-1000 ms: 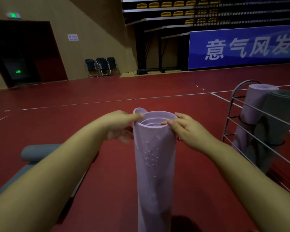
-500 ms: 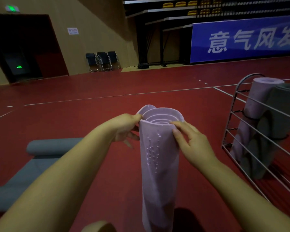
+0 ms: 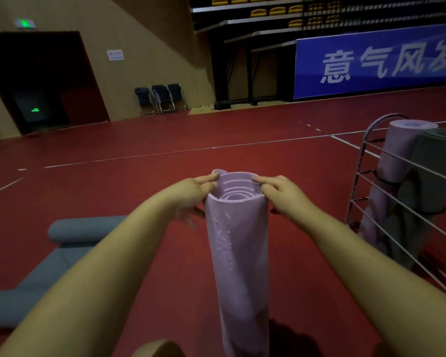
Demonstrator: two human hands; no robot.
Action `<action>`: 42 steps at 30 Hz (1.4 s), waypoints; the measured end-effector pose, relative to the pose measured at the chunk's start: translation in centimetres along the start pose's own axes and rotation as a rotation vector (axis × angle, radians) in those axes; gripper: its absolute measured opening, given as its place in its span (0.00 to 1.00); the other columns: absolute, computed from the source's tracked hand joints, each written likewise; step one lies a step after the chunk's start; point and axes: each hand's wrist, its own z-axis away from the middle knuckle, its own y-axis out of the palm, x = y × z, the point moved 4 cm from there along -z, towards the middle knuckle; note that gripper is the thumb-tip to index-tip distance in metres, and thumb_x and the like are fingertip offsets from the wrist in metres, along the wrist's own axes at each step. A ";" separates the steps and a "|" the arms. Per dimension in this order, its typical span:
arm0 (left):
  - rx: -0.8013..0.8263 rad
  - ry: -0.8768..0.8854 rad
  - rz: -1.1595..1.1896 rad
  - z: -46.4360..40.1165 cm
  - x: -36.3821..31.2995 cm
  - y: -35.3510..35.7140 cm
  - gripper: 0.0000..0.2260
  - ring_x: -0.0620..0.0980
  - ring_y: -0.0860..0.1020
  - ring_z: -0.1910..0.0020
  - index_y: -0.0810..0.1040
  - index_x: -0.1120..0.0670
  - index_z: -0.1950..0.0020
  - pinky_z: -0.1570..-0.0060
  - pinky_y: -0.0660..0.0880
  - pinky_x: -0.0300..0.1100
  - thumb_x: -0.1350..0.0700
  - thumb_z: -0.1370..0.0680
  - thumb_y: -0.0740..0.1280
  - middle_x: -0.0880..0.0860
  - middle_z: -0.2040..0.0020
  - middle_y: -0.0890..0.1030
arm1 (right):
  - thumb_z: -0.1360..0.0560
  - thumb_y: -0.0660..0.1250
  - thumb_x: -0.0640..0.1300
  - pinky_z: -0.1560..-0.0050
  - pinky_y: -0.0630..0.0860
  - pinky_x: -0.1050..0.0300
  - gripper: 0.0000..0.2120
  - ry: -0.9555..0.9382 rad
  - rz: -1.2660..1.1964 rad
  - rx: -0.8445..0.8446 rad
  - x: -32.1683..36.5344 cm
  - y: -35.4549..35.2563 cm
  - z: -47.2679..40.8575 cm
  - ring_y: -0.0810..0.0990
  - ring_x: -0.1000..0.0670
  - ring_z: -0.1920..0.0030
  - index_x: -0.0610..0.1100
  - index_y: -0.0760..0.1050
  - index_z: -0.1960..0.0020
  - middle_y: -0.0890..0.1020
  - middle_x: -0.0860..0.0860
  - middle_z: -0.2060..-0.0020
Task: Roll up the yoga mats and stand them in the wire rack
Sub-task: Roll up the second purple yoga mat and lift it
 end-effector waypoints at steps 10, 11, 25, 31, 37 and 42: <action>-0.128 0.031 -0.180 -1.1 1.4 1.0 0.29 0.58 0.82 0.67 0.59 0.46 0.24 0.70 0.81 0.49 0.42 0.22 0.63 0.57 0.43 0.78 | 0.23 0.65 0.48 0.48 0.73 0.62 0.18 0.010 0.095 0.094 -2.7 -0.6 1.8 0.76 0.55 0.55 0.52 0.74 0.33 0.76 0.53 0.53; -0.161 0.015 -0.245 -1.2 0.9 0.7 0.27 0.55 0.81 0.72 0.66 0.55 0.27 0.72 0.80 0.48 0.43 0.22 0.64 0.59 0.51 0.80 | 0.23 0.66 0.48 0.46 0.70 0.64 0.20 -0.005 0.140 0.115 -2.2 -0.9 1.5 0.76 0.54 0.53 0.53 0.71 0.31 0.76 0.52 0.49; 0.003 -0.027 -0.663 -2.3 -1.2 2.0 0.21 0.50 0.75 0.63 0.76 0.56 0.58 0.67 0.72 0.41 0.38 0.31 0.71 0.53 0.57 0.76 | 0.33 0.71 0.64 0.54 0.75 0.54 0.36 0.158 0.208 0.066 -1.0 -0.3 1.3 0.80 0.43 0.50 0.42 0.66 0.37 0.79 0.42 0.45; -0.141 0.144 -0.825 -3.7 -4.3 5.5 0.20 0.55 0.71 0.67 0.73 0.58 0.68 0.69 0.66 0.42 0.43 0.33 0.73 0.56 0.69 0.73 | 0.32 0.69 0.53 0.61 0.72 0.57 0.18 0.220 0.376 0.089 -1.7 -2.7 0.1 0.81 0.42 0.52 0.41 0.80 0.50 0.83 0.42 0.54; -0.465 0.488 -0.933 -3.8 -8.2 12.6 0.18 0.60 0.77 0.58 0.73 0.55 0.64 0.65 0.66 0.44 0.41 0.31 0.71 0.57 0.62 0.78 | 0.36 0.65 0.51 0.56 0.70 0.56 0.17 -0.020 0.118 -0.286 -7.8 -8.8 2.4 0.80 0.48 0.54 0.45 0.80 0.50 0.83 0.48 0.57; -0.399 0.815 -1.135 -9.4 -5.8 25.7 0.19 0.62 0.78 0.62 0.75 0.59 0.58 0.68 0.64 0.43 0.42 0.30 0.65 0.59 0.60 0.79 | 0.34 0.71 0.43 0.43 0.73 0.55 0.25 0.176 -0.154 -0.472 -23.6 -8.1 6.6 0.77 0.45 0.44 0.38 0.73 0.39 0.78 0.43 0.44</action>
